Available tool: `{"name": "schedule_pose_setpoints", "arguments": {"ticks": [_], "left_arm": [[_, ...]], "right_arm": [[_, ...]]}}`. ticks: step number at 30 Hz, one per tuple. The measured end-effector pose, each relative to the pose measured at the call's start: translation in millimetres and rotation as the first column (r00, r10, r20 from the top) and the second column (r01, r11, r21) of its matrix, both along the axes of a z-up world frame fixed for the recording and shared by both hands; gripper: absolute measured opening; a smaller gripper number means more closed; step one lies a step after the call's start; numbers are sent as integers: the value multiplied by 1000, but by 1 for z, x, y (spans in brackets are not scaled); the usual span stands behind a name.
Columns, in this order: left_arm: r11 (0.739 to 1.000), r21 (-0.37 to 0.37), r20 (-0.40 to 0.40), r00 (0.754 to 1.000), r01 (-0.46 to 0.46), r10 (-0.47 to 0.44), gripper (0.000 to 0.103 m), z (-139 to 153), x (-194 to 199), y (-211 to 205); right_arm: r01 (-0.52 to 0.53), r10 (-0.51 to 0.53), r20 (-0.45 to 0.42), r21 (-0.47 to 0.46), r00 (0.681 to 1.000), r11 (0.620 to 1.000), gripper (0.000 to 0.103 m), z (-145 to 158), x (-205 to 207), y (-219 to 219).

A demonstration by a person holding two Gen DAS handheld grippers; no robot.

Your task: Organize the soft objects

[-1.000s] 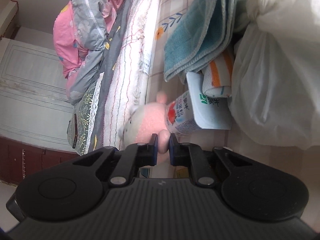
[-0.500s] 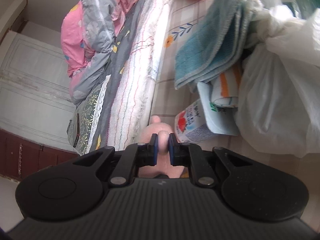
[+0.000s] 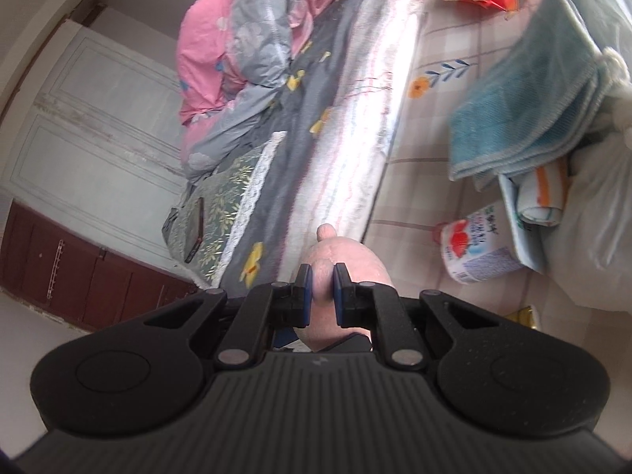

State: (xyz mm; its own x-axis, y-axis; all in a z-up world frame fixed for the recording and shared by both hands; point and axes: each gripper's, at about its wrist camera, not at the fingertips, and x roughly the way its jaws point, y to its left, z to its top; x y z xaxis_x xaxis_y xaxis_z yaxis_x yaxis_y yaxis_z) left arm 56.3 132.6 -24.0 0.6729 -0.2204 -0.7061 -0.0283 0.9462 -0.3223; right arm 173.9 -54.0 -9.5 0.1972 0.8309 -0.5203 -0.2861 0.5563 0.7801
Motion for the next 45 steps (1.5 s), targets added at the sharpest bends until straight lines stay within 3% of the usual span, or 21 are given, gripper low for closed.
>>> {"name": "schedule_pose_setpoints", "arguments": {"ticks": [8, 15, 23, 29, 33, 38, 45], "left_arm": [[1000, -1, 109, 994, 14, -14, 81, 41, -7, -16], [996, 4, 179, 980, 92, -91, 81, 68, 10, -57], [971, 1, 237, 943, 240, -234, 81, 92, 55, -142], [930, -18, 244, 903, 368, -352, 81, 98, 98, -226], [904, -11, 239, 879, 427, -412, 81, 94, 116, -270], [882, -5, 236, 858, 471, -457, 82, 83, 121, -297], [894, 1, 188, 878, 447, -440, 82, 70, 121, -288]], "right_arm": [[-24, 19, 112, 43, 993, 999, 10, 52, -12, -17], [30, -42, 197, 61, 979, 998, 10, 90, -14, -62], [167, -181, 264, 74, 947, 983, 10, 125, -9, -159], [299, -298, 306, 46, 904, 953, 10, 147, -1, -251], [386, -374, 297, 21, 878, 922, 10, 149, 5, -313], [452, -431, 262, -23, 863, 892, 10, 136, 10, -370], [488, -450, 216, -174, 866, 855, 10, 94, 15, -407]]}}
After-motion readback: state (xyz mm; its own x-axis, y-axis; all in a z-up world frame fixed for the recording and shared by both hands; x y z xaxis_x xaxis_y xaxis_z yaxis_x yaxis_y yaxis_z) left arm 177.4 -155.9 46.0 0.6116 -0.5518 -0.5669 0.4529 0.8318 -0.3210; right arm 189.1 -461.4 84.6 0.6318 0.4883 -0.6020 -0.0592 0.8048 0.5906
